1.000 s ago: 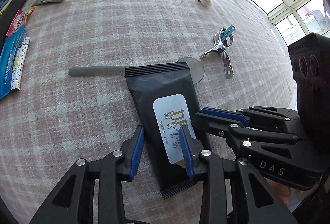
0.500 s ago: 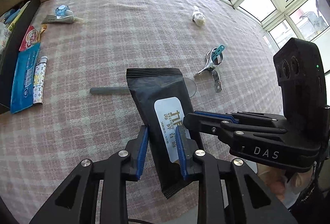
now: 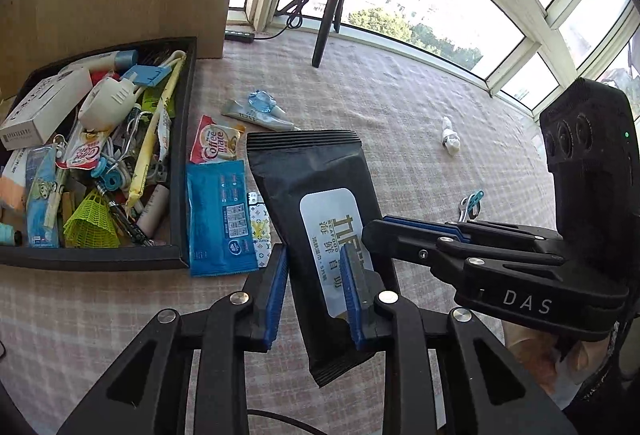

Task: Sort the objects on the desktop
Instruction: 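Carry the wet-wipes pack into the black tray and release it, then move the left tool toward the grey spoon while the right tool moves toward the white plastic bag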

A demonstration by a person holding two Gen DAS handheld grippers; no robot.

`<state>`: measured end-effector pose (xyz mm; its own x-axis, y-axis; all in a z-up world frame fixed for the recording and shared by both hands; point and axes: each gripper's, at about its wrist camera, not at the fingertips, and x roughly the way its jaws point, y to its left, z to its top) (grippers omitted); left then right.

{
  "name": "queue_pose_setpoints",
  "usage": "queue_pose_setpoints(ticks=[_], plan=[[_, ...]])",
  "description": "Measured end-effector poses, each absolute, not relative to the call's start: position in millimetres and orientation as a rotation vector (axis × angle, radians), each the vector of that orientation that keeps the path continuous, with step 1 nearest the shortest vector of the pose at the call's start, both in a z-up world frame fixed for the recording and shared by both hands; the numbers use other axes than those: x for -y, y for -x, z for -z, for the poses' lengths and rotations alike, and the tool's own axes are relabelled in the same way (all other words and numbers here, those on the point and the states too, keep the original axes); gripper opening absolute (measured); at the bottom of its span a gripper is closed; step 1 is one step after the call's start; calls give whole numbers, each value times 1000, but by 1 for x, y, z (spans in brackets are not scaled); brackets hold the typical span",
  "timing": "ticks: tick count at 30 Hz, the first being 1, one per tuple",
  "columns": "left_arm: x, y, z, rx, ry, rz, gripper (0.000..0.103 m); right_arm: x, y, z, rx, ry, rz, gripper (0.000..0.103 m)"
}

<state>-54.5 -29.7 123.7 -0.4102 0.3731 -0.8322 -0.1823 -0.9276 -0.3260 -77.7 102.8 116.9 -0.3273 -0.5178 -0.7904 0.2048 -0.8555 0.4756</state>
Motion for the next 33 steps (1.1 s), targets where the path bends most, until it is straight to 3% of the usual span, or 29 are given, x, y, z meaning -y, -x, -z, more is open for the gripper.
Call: queue_pose_setpoints(ticks=[17,20,27,33], plan=[[192,131,-151,279,1425,-2630,24,61,174,-148,237,-1405,2166,17],[223,137,-156,362,1414,-2661,24,61,182,-156,219,-1384,2241,20],[251,133,-154,353,1438,-2704,24,25,190,-151,210,-1436,2355,22],[243,122,-141,363,1472,-2668,24,-30,177,-138,242,-1509,2457,33]])
